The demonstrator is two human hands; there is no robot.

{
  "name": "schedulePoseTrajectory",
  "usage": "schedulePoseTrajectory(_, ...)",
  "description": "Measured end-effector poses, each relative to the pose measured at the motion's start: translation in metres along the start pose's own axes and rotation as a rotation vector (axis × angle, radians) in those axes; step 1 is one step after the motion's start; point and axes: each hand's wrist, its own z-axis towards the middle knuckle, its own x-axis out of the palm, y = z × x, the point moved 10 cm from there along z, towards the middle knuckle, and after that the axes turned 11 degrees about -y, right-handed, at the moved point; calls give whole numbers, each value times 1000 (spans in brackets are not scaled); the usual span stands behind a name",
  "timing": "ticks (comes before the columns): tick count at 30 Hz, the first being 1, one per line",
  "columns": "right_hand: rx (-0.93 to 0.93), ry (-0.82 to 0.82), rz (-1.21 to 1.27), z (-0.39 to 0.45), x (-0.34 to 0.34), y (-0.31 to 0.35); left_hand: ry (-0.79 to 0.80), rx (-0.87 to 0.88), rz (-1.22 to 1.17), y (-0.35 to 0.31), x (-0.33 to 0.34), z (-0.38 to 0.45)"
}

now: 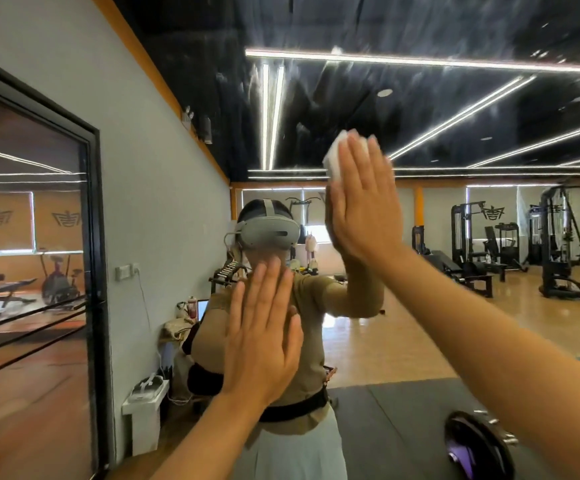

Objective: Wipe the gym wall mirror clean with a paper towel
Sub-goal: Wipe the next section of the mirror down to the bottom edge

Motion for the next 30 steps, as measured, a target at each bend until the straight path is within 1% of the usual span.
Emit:
schedulePoseTrajectory(2,58,-42,-21,43,-2,-20,2,-6,18,-6,9,3)
schedulePoseTrajectory(5,55,-75,-9,48,-2,-26,-17,-35,47,-6,15,5)
schedulePoseTrajectory(7,30,-88,38,18,-6,-22,-32,-7,78,-8,17,4)
schedulePoseTrajectory(10,29,-38,83,-54,-17,-23,-48,25,125,-8,21,1)
schedulePoseTrajectory(14,-45,37,16,-152,-34,-24,-52,30,150,-6,24,0)
schedulePoseTrajectory(16,-84,79,-20,-182,-37,-29,-46,27,154,-5,25,0)
schedulePoseTrajectory(18,-106,109,-13,-191,-40,-33,-39,23,159,-4,26,-1)
schedulePoseTrajectory(20,-164,120,-9,-178,-40,-34,-37,23,166,-4,27,-1)
schedulePoseTrajectory(22,-205,107,-4,-142,-37,-35,-50,25,166,-5,25,-2)
schedulePoseTrajectory(27,-25,11,39,1,-22,-61,-74,37,181,-7,23,0)
schedulePoseTrajectory(30,33,-35,26,40,-21,-70,-71,42,188,-7,23,0)
